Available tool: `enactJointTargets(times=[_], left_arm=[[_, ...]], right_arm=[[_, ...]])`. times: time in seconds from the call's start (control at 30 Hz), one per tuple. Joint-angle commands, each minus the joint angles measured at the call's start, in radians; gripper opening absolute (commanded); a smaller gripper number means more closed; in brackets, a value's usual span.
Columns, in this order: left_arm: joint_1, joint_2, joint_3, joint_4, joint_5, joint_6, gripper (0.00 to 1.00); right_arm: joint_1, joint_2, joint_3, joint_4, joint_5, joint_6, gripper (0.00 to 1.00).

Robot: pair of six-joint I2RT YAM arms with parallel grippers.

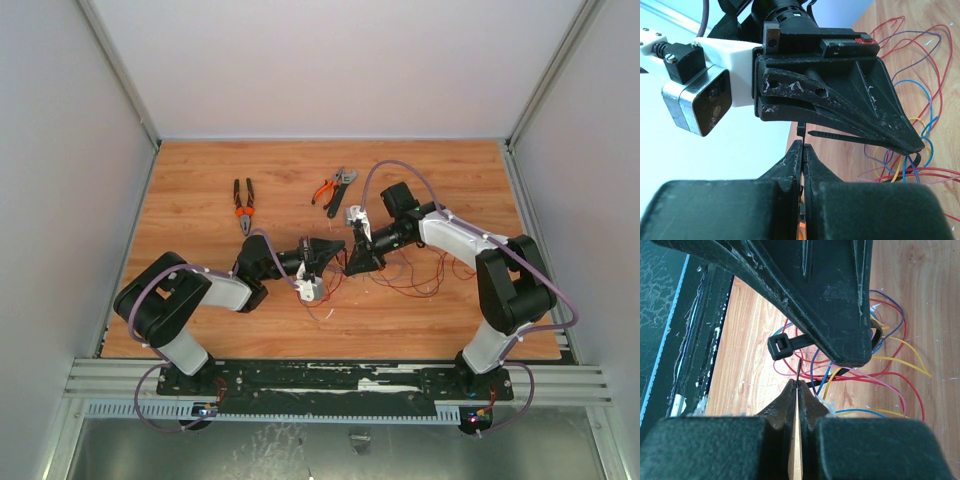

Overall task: Zip-tie the wires
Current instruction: Tie the cable at the center of the board.

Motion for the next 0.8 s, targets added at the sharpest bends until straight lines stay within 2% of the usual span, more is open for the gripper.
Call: enactJointTargets(times=[0.0,0.77], left_arm=[[-0.008,0.002,-0.008,0.026,-0.009,0.016,0.0],[-0.009,0.016,-0.002,0.033,-0.013,0.001,0.0]], right_arm=[[-0.01,-0.025,0.033,-0.007,-0.018,-0.007,0.0],[-0.007,-0.051,0.018,0.013,-0.021,0.024,0.0]])
